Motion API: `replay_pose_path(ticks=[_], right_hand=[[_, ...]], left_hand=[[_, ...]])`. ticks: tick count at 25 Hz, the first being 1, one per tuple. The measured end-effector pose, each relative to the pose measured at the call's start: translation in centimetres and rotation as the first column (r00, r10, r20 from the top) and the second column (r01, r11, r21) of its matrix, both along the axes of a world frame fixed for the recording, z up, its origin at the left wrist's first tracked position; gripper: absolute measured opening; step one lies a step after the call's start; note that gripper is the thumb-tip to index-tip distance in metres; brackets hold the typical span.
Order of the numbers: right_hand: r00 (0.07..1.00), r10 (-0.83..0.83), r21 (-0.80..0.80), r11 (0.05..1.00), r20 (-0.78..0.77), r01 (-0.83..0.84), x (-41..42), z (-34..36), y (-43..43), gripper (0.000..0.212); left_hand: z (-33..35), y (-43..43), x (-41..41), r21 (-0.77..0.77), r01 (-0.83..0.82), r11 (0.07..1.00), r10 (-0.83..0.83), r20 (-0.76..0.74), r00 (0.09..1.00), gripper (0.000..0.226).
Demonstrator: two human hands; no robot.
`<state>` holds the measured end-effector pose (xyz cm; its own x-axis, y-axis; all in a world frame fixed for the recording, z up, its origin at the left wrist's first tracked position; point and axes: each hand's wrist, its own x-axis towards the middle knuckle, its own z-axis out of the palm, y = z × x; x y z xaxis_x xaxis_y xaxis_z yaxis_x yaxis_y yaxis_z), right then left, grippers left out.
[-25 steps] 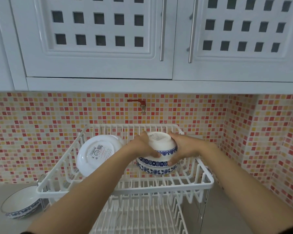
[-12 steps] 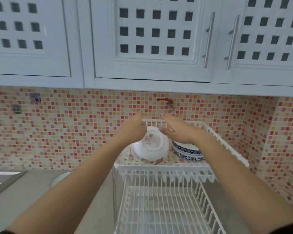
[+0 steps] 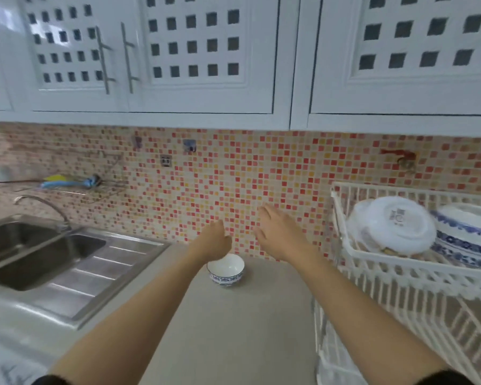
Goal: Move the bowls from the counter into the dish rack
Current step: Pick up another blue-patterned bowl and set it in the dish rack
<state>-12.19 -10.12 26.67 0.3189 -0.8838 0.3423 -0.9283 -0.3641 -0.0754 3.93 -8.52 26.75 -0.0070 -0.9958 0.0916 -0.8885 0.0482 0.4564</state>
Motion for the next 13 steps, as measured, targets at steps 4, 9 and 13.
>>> replay_pose_path(ticks=[4, 9, 13], right_hand=[[0.996, -0.074, 0.171, 0.983, 0.055, 0.063, 4.3, -6.2, -3.6, 0.053], [0.975, -0.22, 0.294, 0.933, 0.014, 0.207, 6.0, -13.6, -9.2, 0.052], [0.957, -0.28, 0.406, 0.867, -0.08, 0.288, 6.6, -19.0, -15.0, 0.048]], left_hand=[[-6.9, -1.4, 4.7, 0.125, -0.078, 0.989, 0.072, 0.051, 0.996, 0.054], [-13.9, -5.0, 7.6, 0.24, -0.151, 0.959, 0.142, 0.055, 0.988, 0.053], [-18.2, -10.6, 8.3, 0.296, -0.165, 0.941, 0.159, 0.044, 0.986, 0.059]])
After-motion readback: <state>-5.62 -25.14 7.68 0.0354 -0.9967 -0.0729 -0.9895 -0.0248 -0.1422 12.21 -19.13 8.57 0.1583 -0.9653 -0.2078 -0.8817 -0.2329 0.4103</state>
